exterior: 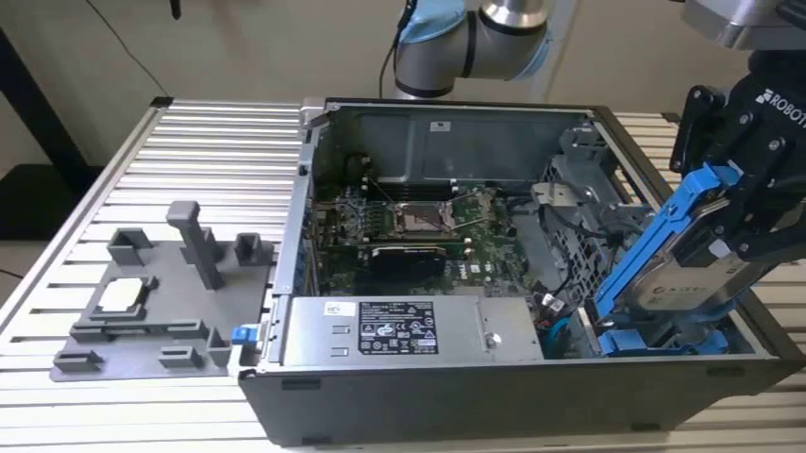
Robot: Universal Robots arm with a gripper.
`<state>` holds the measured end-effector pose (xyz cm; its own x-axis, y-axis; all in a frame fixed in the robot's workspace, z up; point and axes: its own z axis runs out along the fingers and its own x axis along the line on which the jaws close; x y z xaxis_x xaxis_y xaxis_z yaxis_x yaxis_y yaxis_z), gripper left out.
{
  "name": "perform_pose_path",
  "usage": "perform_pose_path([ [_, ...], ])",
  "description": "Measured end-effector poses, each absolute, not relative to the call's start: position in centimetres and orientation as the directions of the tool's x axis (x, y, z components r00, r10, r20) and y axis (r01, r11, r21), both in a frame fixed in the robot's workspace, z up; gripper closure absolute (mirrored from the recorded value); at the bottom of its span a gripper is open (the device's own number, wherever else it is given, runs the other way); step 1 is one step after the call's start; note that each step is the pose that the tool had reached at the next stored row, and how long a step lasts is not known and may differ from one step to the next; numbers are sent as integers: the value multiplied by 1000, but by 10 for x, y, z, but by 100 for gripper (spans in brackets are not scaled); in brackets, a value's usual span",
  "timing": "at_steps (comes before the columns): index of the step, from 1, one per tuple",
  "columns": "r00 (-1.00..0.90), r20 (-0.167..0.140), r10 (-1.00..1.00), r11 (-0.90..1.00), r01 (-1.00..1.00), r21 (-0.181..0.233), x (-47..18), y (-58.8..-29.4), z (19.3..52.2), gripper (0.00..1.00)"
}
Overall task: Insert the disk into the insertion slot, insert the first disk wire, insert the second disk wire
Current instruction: 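Insert the disk into the insertion slot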
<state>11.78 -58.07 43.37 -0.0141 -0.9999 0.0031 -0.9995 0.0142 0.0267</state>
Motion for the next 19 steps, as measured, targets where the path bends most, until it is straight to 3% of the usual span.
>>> perform_pose_path([
  [19,-14,0,-1000,14,-1000,21,119,-578,416,67],
])
